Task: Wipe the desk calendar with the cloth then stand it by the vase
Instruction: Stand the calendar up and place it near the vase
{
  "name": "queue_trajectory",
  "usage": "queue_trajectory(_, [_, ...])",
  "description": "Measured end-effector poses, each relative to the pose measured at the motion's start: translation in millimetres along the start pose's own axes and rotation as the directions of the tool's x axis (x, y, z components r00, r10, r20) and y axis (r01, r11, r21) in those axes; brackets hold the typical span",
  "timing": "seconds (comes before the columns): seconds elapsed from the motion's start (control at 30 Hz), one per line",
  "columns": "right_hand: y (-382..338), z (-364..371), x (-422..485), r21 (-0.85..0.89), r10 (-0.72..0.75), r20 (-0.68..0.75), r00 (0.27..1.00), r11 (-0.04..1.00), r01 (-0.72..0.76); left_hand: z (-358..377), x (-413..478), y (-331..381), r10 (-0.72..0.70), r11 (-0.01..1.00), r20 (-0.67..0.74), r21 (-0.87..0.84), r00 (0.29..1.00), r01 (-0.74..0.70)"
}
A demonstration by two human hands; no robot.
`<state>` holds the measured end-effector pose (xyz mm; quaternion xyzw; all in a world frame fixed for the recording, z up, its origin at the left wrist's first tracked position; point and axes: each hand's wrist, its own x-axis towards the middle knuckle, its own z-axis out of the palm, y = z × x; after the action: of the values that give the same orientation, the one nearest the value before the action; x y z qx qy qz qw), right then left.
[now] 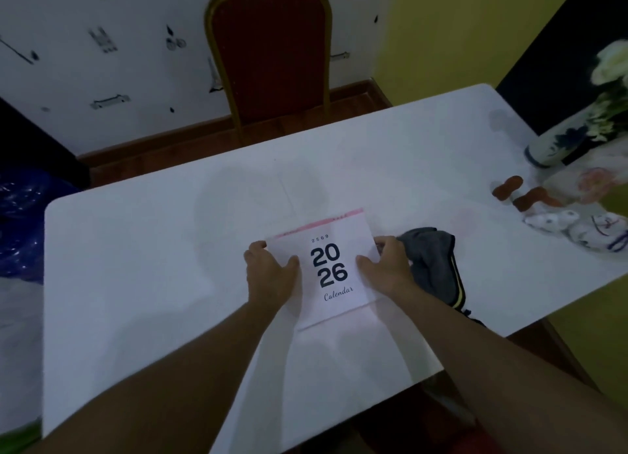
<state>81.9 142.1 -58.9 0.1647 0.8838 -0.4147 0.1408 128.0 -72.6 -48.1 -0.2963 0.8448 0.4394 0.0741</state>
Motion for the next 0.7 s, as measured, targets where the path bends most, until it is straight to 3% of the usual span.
queue_trajectory(0.17, [-21.9, -13.5, -9.7, 0.174, -0.089, -0.102, 0.991, 0.979, 0.106, -19.3, 1.4, 30.7, 0.177, 0.974, -0.118, -0.125, 0.977, -0.191])
queue_trajectory(0.37, [-39.9, -20.5, -16.6, 0.337, -0.117, -0.208, 0.971, 0.923, 0.183, -32.8, 2.1, 54.5, 0.404, 0.899, -0.196, -0.094, 0.894, -0.427])
queue_trajectory(0.57, [-36.8, -20.3, -15.4, 0.292, -0.113, -0.165, 0.98, 0.943, 0.158, -26.9, 2.7, 32.3, 0.301, 0.931, -0.09, -0.188, 0.949, -0.313])
queue_trajectory(0.7, [-29.3, -22.6, -13.6, 0.275, -0.095, -0.019, 0.995, 0.957, 0.096, -21.5, 6.7, 19.5, 0.194, 0.967, 0.016, -0.174, 0.981, -0.189])
